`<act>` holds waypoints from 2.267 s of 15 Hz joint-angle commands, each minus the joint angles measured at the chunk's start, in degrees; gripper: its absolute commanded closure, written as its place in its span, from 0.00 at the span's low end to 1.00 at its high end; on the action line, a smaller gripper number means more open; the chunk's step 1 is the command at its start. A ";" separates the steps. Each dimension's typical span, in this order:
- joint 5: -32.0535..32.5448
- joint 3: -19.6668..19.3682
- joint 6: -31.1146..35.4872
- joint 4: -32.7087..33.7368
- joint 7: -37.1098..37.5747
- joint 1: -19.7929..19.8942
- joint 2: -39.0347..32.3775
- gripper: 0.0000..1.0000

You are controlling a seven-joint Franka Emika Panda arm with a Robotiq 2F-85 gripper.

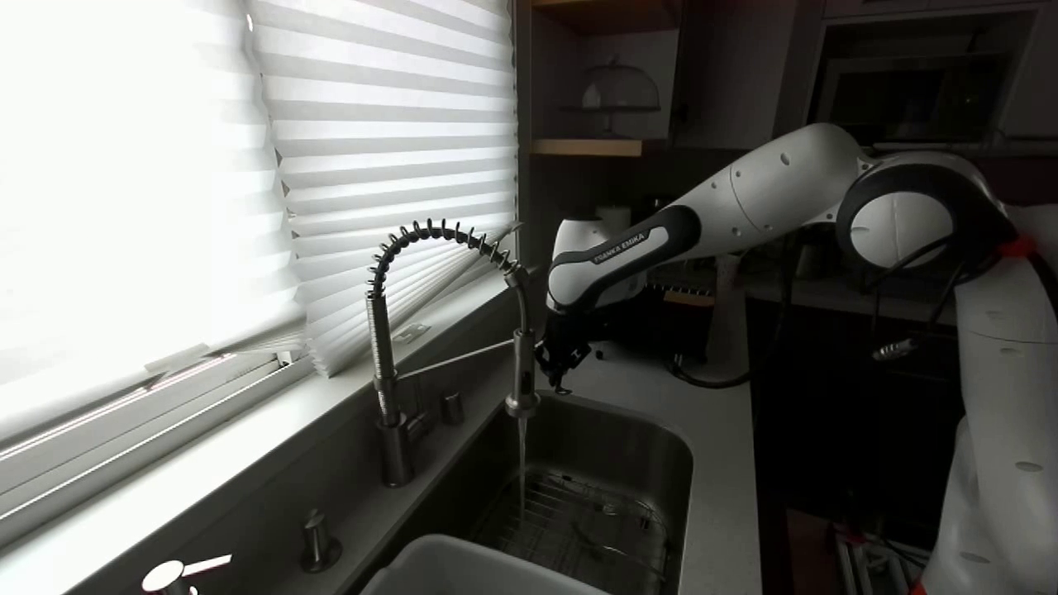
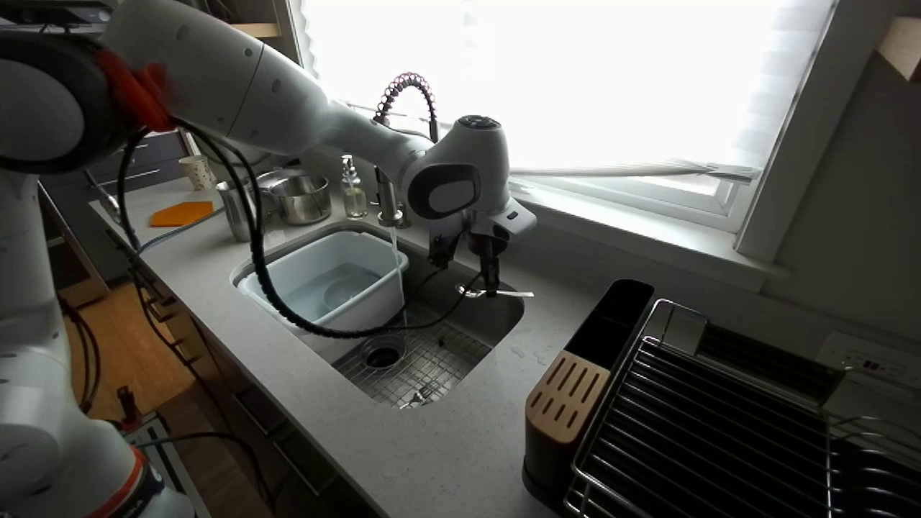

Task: Open the faucet and place the silver spoon under the faucet then put the spoon on the dishrack

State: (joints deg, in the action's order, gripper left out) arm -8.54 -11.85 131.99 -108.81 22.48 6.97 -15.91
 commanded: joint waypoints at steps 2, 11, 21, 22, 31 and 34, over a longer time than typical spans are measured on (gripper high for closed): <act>0.18 0.46 -0.24 -0.14 0.17 0.42 0.26 0.92; -15.46 6.49 1.32 -2.35 -13.36 2.16 0.59 0.98; -29.99 8.64 -8.59 -3.07 -25.68 4.09 0.01 0.98; -30.64 8.73 -9.26 -3.12 -25.88 3.87 -0.04 0.98; -36.89 9.89 -9.06 -3.05 -25.79 2.42 -0.41 0.98; -39.04 10.07 -9.39 -2.87 -25.85 2.22 -0.63 0.98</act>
State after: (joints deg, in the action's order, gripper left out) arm -44.59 -1.74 123.19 -111.44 -2.12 9.36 -16.28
